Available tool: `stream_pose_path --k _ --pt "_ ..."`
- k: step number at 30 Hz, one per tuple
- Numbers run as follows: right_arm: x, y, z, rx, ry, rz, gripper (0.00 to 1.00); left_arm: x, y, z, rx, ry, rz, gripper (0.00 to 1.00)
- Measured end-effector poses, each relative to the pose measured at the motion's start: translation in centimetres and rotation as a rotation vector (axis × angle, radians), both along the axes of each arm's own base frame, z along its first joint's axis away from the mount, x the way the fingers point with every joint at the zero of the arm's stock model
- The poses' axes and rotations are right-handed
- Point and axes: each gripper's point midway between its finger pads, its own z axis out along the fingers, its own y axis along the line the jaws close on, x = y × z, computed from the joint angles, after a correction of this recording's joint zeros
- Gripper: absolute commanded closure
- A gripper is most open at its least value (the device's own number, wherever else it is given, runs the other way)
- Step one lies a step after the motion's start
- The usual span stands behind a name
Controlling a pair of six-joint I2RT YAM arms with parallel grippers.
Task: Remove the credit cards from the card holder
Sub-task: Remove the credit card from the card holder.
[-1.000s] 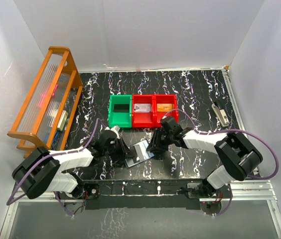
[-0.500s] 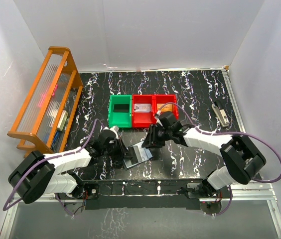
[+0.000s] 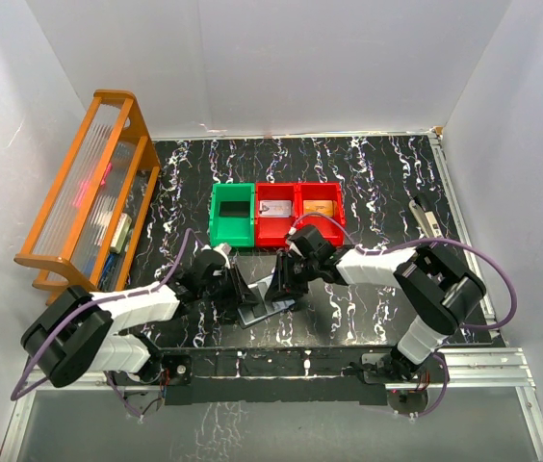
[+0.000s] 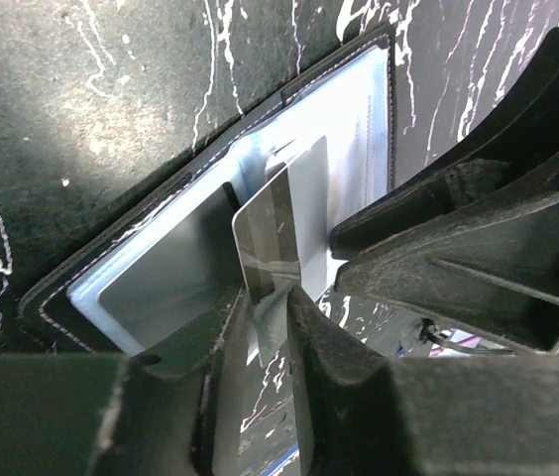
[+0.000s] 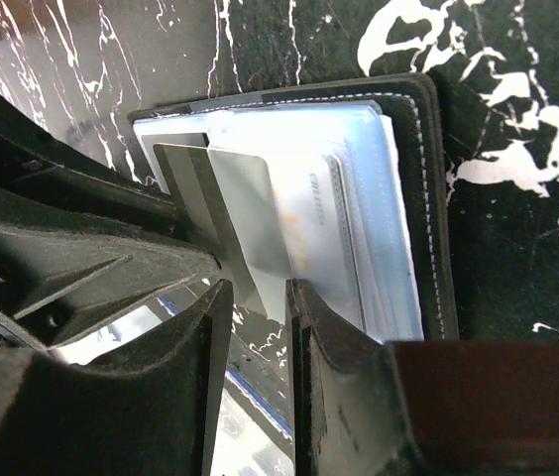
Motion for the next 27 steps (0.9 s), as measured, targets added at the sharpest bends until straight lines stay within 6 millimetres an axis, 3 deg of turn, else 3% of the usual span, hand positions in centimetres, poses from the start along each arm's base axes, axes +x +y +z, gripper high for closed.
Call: stream_pose_path --k 12,15,17,19,27 --pt "-0.2 0.0 -0.1 0.072 0.033 -0.087 0.73 0.4 -1.5 -0.2 -0.141 0.027 0.057 0.72" --pt "-0.2 0.1 -0.1 0.076 0.038 -0.094 0.73 0.4 -1.7 -0.1 -0.159 0.032 0.063 0.79" --pt "-0.2 0.1 -0.1 0.076 0.042 -0.098 0.73 0.4 -1.6 -0.2 -0.162 0.036 0.067 0.92" --pt "-0.1 0.1 -0.1 0.076 0.044 -0.099 0.73 0.3 -1.5 -0.4 -0.157 0.043 0.074 0.99" --pt "0.2 -0.1 -0.1 0.065 0.043 -0.115 0.72 0.1 -0.3 0.7 -0.121 0.015 0.091 1.00"
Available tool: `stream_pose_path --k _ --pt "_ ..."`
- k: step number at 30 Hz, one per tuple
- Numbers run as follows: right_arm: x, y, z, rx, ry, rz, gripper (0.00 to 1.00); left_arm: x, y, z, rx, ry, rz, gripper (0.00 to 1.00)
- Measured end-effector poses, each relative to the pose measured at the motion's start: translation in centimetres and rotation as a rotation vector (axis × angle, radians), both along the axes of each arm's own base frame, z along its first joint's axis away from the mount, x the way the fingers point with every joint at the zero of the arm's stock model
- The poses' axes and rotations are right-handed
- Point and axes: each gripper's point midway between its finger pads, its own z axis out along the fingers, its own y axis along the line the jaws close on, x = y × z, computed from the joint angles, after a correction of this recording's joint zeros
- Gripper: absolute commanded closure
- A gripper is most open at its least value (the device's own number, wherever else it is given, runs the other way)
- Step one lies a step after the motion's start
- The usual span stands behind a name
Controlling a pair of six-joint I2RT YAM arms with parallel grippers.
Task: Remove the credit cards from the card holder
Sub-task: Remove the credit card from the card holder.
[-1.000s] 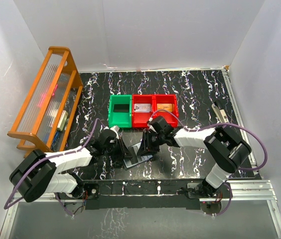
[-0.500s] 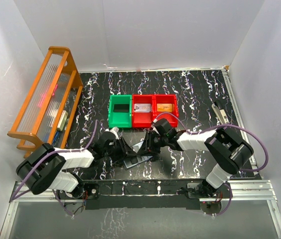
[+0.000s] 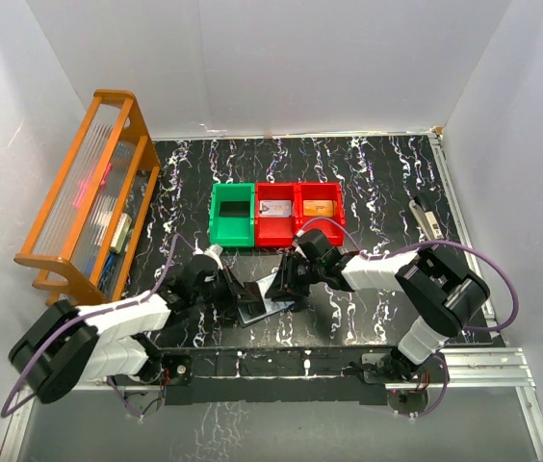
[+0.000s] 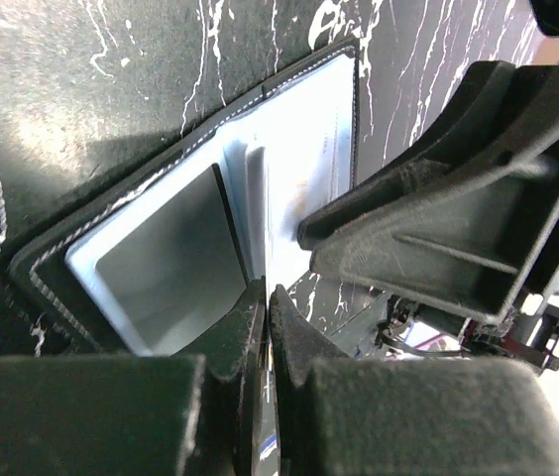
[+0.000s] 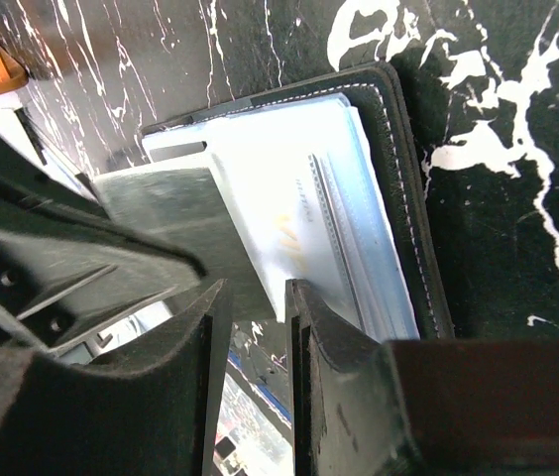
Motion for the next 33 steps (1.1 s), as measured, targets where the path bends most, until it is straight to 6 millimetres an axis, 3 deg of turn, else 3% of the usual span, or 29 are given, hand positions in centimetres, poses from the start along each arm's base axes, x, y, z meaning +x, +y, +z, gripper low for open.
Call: stream_pose_path --k 6,12,19,23,28,33 --pt "0.5 -0.2 0.2 -0.008 -0.008 -0.012 0.71 0.2 1.6 2.5 0.056 -0.084 0.013 1.00" --pt "1.2 -1.0 1.5 -0.025 -0.083 -0.021 0.61 0.3 2.4 4.0 0.105 -0.130 -0.020 1.00" --pt "4.2 -1.5 8.2 0.073 -0.317 -0.082 0.42 2.3 1.6 10.3 0.072 -0.317 -0.051 1.00" --pt "5.6 -2.4 12.0 0.173 -0.453 -0.121 0.42 3.1 0.6 13.6 0.026 -0.419 -0.096 1.00" --pt "6.7 -3.8 15.5 0.278 -0.534 -0.128 0.43 3.5 0.3 15.4 -0.064 -0.458 -0.154 1.00" --pt "5.2 -2.8 17.2 0.396 -0.541 -0.032 0.46 4.7 0.5 16.5 -0.204 -0.453 -0.178 1.00"
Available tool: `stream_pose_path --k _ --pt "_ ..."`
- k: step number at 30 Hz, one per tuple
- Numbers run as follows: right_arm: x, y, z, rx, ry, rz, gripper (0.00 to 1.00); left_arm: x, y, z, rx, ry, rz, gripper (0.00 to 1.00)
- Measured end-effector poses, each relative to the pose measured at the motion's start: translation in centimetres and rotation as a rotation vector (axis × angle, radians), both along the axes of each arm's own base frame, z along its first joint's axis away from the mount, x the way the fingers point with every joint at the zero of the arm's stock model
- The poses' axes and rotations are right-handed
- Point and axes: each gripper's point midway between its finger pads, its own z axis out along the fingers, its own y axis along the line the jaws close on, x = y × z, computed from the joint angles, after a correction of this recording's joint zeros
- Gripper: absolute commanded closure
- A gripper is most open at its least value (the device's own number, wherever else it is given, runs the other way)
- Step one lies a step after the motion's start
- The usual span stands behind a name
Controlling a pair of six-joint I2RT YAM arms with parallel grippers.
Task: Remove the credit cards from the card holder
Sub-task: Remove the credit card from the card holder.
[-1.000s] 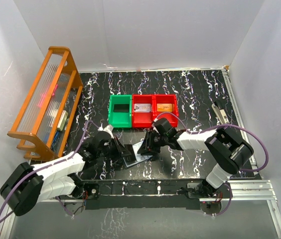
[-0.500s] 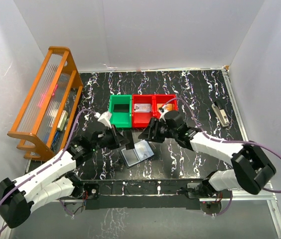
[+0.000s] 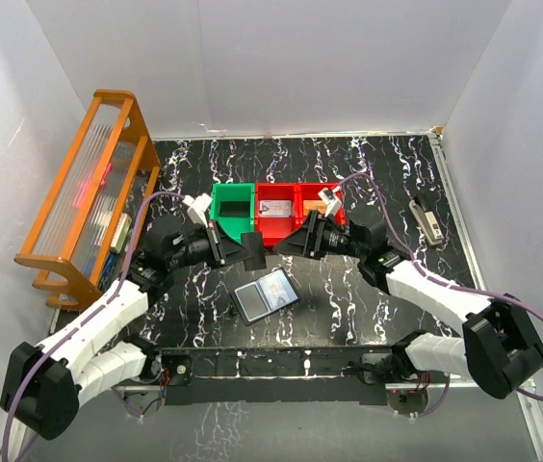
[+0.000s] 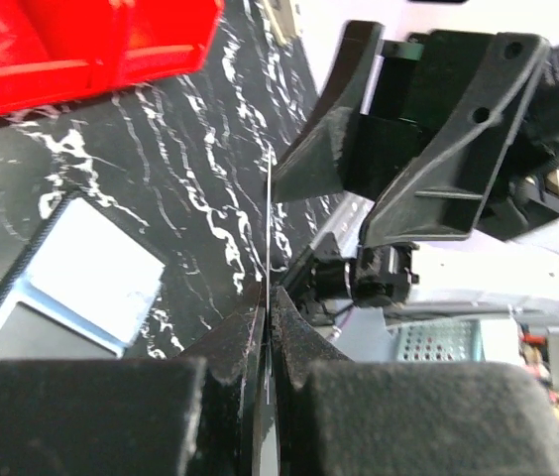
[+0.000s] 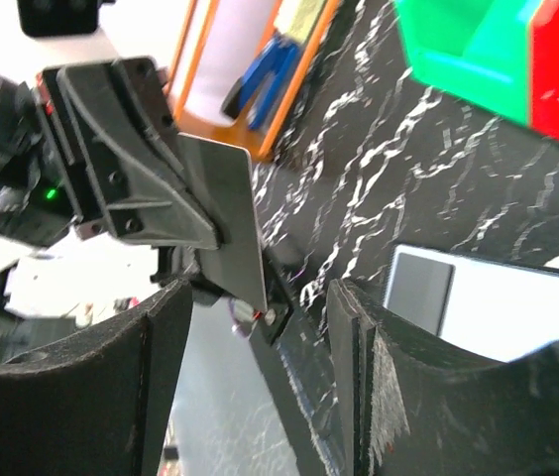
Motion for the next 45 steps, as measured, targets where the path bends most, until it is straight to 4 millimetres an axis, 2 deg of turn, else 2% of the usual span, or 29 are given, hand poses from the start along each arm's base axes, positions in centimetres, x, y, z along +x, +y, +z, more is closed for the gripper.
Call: stream_pose_path --k 5,10,15,17,20,22,30,37,39,42,45 --pt "-1.6 1.0 0.5 0.069 0.021 0.118 0.51 -1.2 -1.1 0.7 -0.059 0.005 -0.118 1.00" --pt "-2.4 1.6 0.8 0.111 0.039 0.194 0.62 -2.0 -1.8 1.6 -0.108 -0.002 -0.198 1.00" --pt "-3.1 2.2 1.0 0.145 0.057 0.250 0.70 -2.3 -2.0 2.1 -0.130 -0.001 -0.227 1.00" --pt "-3.3 2.4 1.4 0.163 0.058 0.269 0.77 -2.4 -2.1 2.2 -0.136 -0.002 -0.232 1.00" --pt "-3.9 2.5 2.3 0.192 0.043 0.299 0.81 -2.5 -2.1 2.5 -0.144 -0.009 -0.240 1.00" --pt "-4.1 2.6 2.9 0.211 0.030 0.312 0.85 -2.6 -2.2 2.7 -0.153 -0.012 -0.248 1.00" --pt "-4.5 2.6 3.4 0.248 0.036 0.331 0.86 -2.9 -2.3 3.4 -0.177 -0.027 -0.270 1.00" --pt "-4.4 2.8 3.4 0.261 0.043 0.338 1.00 -2.9 -2.5 3.6 -0.192 -0.020 -0.282 1.00" --pt "-4.4 2.9 3.3 0.262 0.047 0.338 1.00 -2.9 -2.5 3.6 -0.194 -0.015 -0.284 0.87" --pt "-4.4 2.9 3.3 0.262 0.045 0.337 1.00 -2.7 -2.4 3.3 -0.180 -0.010 -0.272 0.53" --pt "-4.2 3.0 3.0 0.245 0.037 0.324 1.00 -2.0 -2.1 2.4 -0.127 -0.002 -0.227 0.30"
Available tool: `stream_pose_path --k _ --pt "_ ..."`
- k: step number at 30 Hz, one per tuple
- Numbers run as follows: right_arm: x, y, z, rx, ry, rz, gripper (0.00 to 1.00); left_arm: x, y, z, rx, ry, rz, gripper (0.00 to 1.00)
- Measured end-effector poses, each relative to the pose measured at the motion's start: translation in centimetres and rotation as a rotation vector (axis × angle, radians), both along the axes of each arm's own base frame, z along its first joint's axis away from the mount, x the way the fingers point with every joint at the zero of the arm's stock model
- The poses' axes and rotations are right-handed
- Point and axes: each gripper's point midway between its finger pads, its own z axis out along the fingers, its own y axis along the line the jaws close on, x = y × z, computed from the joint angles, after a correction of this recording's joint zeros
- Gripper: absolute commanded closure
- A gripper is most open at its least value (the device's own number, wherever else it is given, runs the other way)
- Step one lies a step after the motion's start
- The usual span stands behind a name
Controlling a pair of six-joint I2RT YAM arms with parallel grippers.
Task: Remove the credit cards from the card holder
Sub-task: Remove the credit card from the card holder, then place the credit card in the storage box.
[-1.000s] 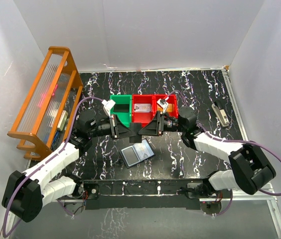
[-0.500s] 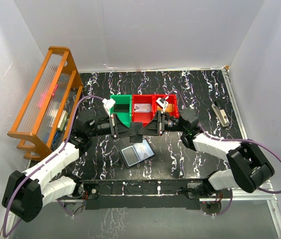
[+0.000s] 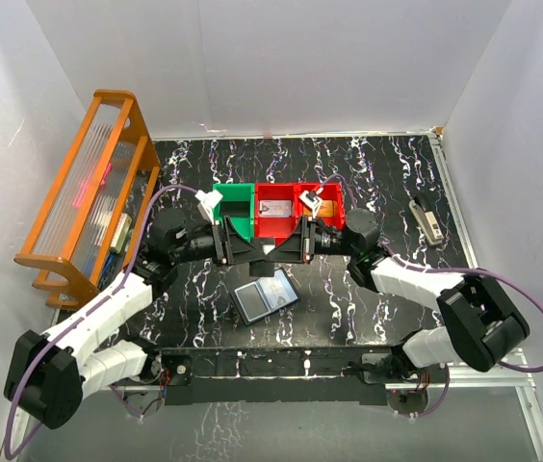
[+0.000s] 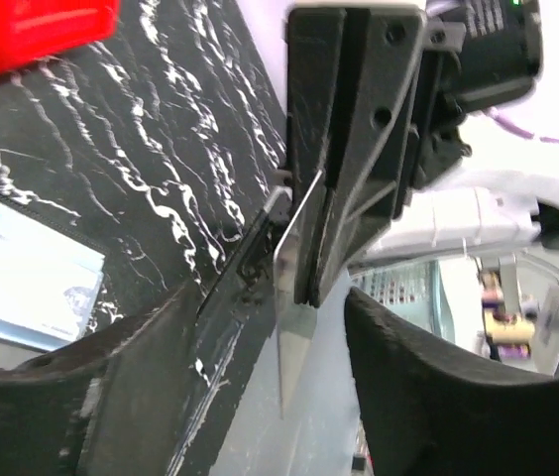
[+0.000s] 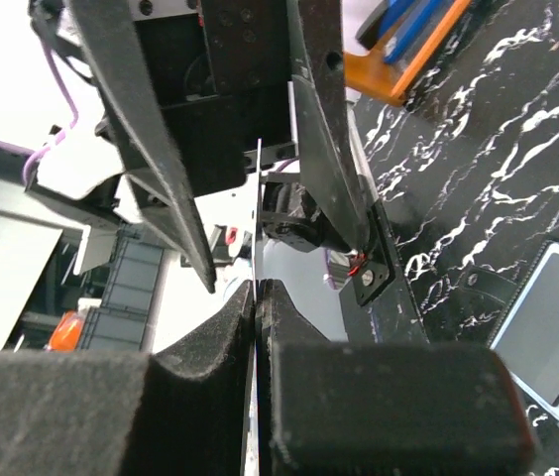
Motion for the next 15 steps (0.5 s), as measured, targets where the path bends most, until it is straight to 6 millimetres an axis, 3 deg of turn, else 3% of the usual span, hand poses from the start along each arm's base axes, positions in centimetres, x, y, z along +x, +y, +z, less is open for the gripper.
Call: stream_pose_path --k 4,9,15 --pt "1.0 0.0 -0.9 -0.090 -0.020 -0.068 1.00 1.5 1.3 -0.5 0.114 -0.026 0.128 0.03" --pt "4.0 -0.5 -0.2 -0.213 -0.111 -0.221 1.00 3.6 5.1 -0.5 0.285 -0.066 0.380 0.01" --pt "7.2 -1.0 -0.1 -0.362 -0.190 -0.333 1.00 3.7 10.9 -3.0 0.504 -0.028 0.631 0.01"
